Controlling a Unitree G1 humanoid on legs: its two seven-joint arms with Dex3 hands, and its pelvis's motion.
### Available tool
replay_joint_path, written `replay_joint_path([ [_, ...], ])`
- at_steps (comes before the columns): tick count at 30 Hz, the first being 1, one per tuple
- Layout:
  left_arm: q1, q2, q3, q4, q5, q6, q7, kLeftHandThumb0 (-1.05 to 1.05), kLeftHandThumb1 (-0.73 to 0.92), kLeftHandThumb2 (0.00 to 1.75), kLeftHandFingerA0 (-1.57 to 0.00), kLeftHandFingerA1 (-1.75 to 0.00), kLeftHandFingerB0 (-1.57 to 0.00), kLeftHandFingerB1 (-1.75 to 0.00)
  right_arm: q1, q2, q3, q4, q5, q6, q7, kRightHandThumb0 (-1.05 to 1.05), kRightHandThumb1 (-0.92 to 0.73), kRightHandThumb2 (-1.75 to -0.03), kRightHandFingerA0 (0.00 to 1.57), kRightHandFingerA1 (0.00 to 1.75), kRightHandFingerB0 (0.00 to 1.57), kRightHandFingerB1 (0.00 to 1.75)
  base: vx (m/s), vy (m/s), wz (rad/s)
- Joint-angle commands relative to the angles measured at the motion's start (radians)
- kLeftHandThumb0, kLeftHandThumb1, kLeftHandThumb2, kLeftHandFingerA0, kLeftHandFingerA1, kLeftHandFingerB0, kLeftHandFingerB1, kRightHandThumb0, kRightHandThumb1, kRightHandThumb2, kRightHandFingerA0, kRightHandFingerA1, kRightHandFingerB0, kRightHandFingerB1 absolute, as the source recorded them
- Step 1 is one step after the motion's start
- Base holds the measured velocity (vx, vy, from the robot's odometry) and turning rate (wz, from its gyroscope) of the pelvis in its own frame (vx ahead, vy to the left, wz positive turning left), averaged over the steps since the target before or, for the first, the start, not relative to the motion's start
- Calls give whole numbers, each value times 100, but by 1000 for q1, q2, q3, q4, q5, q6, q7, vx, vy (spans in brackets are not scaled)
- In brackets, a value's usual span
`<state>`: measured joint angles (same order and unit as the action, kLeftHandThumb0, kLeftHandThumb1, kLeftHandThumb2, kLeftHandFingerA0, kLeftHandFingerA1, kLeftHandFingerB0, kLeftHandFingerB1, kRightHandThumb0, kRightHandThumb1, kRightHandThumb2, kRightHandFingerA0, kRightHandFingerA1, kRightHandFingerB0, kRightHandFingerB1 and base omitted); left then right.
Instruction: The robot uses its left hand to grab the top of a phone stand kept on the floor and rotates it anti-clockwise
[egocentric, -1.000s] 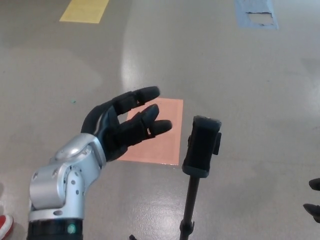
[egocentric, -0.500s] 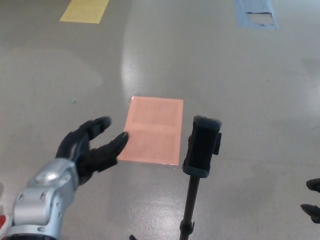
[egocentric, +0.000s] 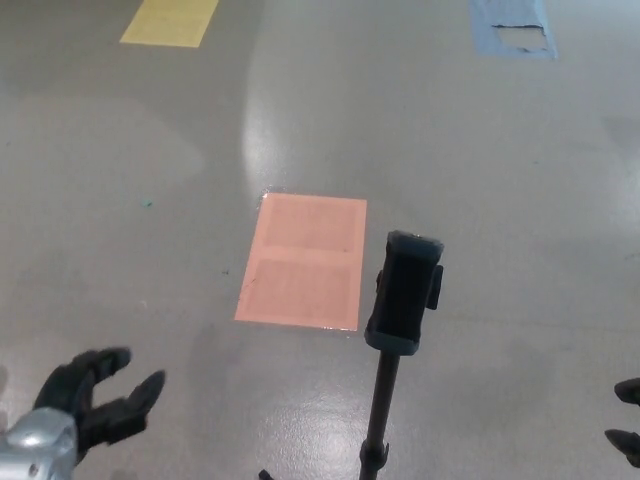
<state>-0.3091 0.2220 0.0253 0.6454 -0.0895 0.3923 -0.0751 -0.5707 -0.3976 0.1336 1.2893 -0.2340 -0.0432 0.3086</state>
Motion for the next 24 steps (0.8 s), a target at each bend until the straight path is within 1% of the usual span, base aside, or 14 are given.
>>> replay_joint_path([
  [1,64,179,-177,348,262,-431,29,-63,63,85,-26,-44,-16,-39,109,0,-18,10,15,-23,12,-49,-61,-78,40,48,7,28,0,0,0],
  [4,58,188,-209,381,270,-448,21,-65,64,85,-24,-43,-17,-39,116,-3,-14,6,12,-24,13,-48,-62,-79,39,48,7,27,0,0,0],
  [5,58,191,-216,391,272,-454,15,-59,77,62,-30,-33,-21,-28,122,-4,-11,6,10,-29,13,-49,-62,-79,39,48,7,27,0,0,0],
  [9,59,197,-235,423,264,-477,-3,-57,78,64,-24,-32,-18,-28,144,-1,-10,4,10,-32,7,-49,-62,-79,40,48,7,30,0,0,0],
  [15,59,196,-245,451,240,-495,-14,-56,76,64,-21,-31,-16,-27,168,3,-14,3,15,-34,7,-48,-62,-79,40,49,7,28,0,0,0],
  [19,48,197,-251,481,233,-497,-18,-56,76,63,-24,-32,-16,-27,180,3,-17,1,18,-40,13,-49,-62,-79,39,48,7,28,0,0,0],
  [20,40,197,-248,498,228,-492,-20,-62,63,83,-19,-42,-9,-37,181,4,-11,0,11,-40,4,-51,-62,-79,43,49,7,29,0,0,0],
  [22,34,198,-251,516,229,-501,-22,-62,63,83,-19,-42,-9,-36,184,4,-10,-1,8,-41,1,-50,-62,-79,43,49,7,29,0,0,0],
  [23,33,198,-253,520,229,-503,-23,-61,63,83,-22,-44,-9,-37,183,4,-11,-1,10,-38,3,-50,-62,-79,42,49,7,30,0,0,0],
  [24,30,197,-254,526,229,-507,-23,-61,63,83,-22,-44,-9,-37,182,4,-13,0,12,-35,4,-50,-62,-79,42,49,7,30,0,0,0],
])
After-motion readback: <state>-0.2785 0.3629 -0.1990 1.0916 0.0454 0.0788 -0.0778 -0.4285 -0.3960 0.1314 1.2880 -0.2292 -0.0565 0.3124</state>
